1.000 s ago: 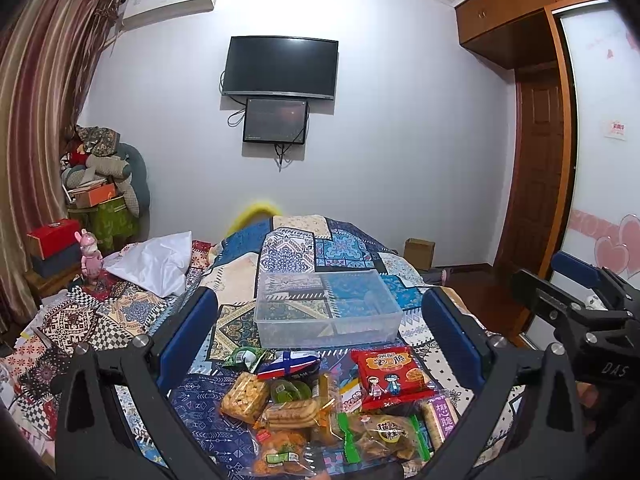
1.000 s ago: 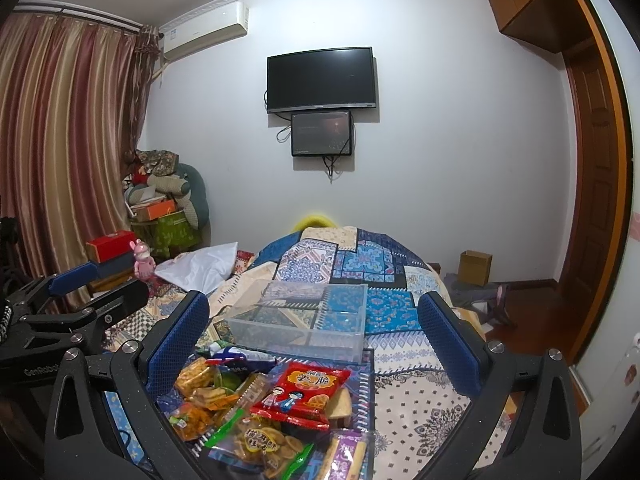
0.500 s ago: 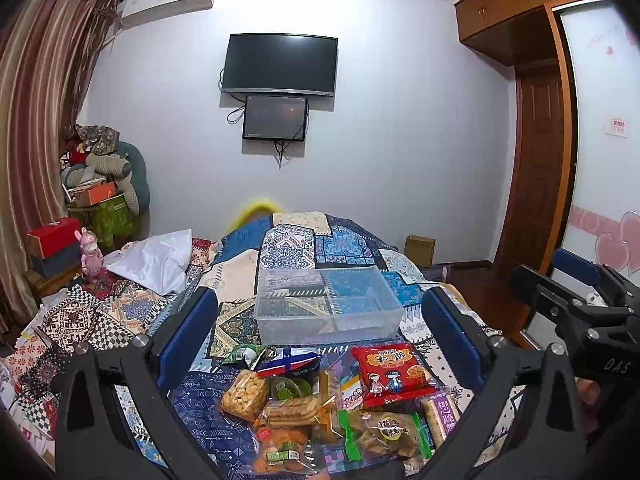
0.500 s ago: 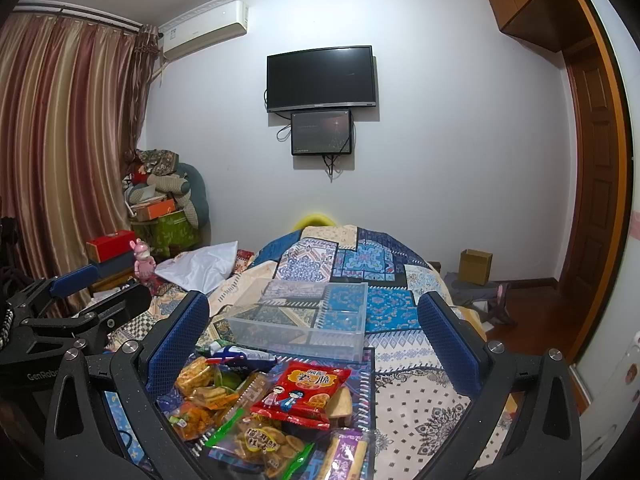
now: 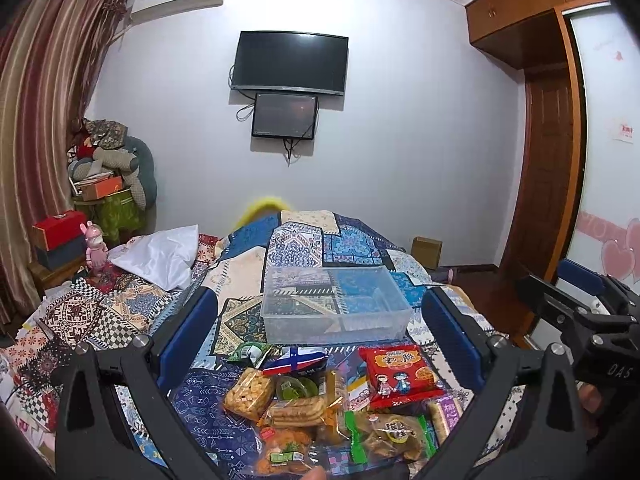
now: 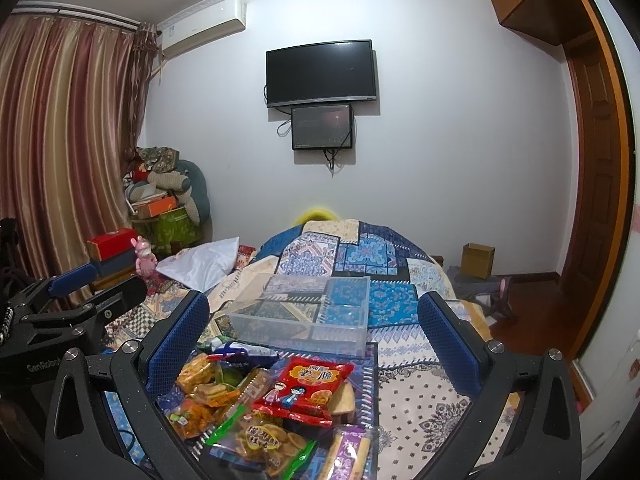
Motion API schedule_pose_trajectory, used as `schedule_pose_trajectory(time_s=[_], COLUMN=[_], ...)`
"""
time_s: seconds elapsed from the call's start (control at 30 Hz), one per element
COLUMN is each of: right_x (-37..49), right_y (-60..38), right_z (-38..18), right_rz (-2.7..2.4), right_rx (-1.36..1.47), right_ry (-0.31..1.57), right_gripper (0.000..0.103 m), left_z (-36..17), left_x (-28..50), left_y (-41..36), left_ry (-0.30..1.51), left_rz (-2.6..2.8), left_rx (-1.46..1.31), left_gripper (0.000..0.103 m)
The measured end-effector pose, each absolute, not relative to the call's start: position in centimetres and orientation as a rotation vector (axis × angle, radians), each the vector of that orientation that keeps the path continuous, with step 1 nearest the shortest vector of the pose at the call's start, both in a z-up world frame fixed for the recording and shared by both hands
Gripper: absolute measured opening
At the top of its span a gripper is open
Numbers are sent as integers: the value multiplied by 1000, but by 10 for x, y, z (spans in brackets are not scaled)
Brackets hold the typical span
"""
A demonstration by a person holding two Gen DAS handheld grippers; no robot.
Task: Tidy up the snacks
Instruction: 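Grasp the purple-labelled roll bag with the right tool while the left tool grasps the orange meatball bag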
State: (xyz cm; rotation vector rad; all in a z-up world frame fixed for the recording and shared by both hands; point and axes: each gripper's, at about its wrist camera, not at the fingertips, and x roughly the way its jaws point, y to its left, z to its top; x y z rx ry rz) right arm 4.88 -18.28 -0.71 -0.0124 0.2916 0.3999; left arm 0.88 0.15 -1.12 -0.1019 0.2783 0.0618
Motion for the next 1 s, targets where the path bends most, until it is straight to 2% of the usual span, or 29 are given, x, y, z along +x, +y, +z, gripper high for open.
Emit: schedule_pose_trajectory(time_s=[0.13,0.2,0.27,0.37,0.4,0.47,0.6,0.67,1.0], right_x=[59,67,74,83,87,92,103,105,115], right_y=[-183,-183,-185,-189,-191,-191,-192,-196,-199], right_z=[-18,-28,-37,-48,-52,-59,-80,-91,-132], right_rz=[410,410,407,421,418,410,407,404,409], right_rx=[-13,-25,-33,-31,-36,-59,-89,-94,-97], right_ry=[340,379,417,466,486,512,612,656,825], right_gripper=[103,103,103,103,102,91,88,82,82], left_z=[-26,-37,-49,-70,-75,-91,-120,-134,-171], left_x=[20,27,34,47,49,56,65,68,71], left_y=[8,14,18,23,25,30,42,46,44], left_ry=[333,378,432,515,538,600,697,742,871], left_rz=[58,46,54,68,72,86,96,104,39], left_rx=[-92,-103,-96,-81,-78,-73,-87,-102,-133], left_gripper=[103,97,85,74,72,65,62,62,59])
